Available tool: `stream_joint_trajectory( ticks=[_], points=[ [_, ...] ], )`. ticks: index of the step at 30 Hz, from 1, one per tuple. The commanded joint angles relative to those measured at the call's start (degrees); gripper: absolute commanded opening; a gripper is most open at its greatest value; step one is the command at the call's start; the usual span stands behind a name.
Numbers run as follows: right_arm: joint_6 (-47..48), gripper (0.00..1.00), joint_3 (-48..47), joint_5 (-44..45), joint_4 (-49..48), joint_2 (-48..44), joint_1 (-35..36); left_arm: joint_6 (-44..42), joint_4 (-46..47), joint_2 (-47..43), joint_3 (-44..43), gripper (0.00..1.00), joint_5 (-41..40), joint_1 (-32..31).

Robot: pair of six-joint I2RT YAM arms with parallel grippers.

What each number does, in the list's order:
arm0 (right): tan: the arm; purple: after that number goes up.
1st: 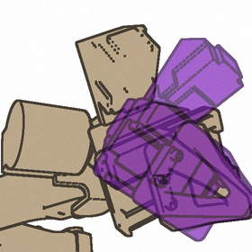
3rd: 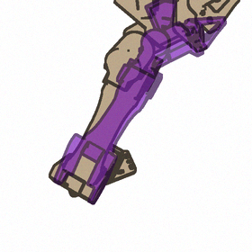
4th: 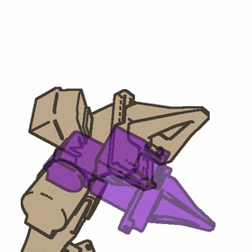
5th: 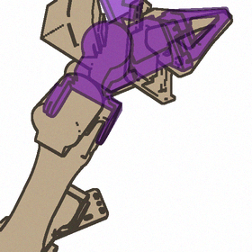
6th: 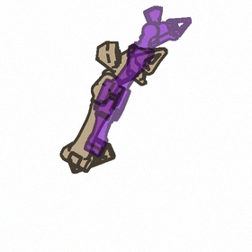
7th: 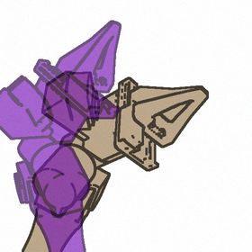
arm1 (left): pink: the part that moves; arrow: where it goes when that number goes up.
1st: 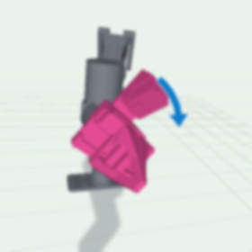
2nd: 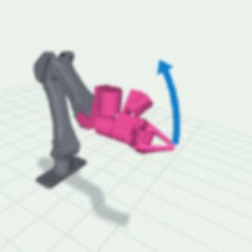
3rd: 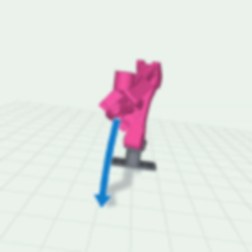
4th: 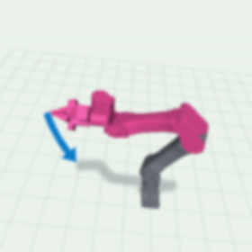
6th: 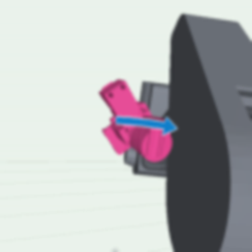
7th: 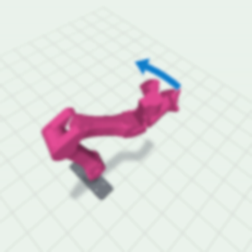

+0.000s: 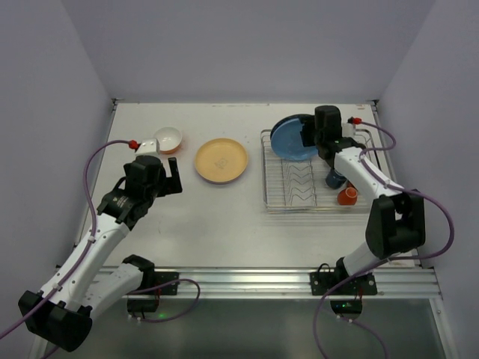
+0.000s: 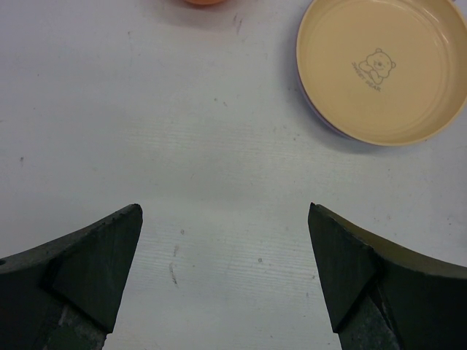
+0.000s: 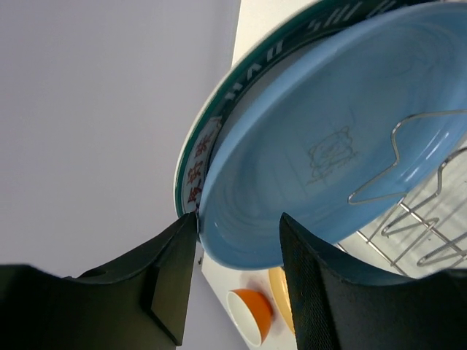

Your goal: Unload the mixed dishes from the dish rack

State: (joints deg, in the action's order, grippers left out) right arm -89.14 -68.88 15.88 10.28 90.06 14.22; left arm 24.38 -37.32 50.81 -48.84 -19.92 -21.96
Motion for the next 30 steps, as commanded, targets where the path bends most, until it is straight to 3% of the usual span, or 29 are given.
stream_joint_trajectory(
  ticks=[1,16,22,30],
  points=[
    [-1.0,0.51,-3.4,1.4,-0.5,2.0,-1.6,-1.4,2.4,-0.8,0.5,1.0,-0.1,-0.5],
    [-4.0,0.43,-8.8,-3.1,6.8,6.7,-2.4,-1.5,2.7,-0.9,0.6,1.0,0.6,-0.5],
    [-6.4,0.21,-7.1,-3.4,7.2,5.4,-2.4,-1.6,2.7,-1.1,0.6,1.0,0.7,-0.5],
    [-8.3,0.1,-3.9,-5.0,3.0,3.5,-2.4,-1.6,2.8,-1.2,0.7,1.0,0.9,-0.5]
  ],
)
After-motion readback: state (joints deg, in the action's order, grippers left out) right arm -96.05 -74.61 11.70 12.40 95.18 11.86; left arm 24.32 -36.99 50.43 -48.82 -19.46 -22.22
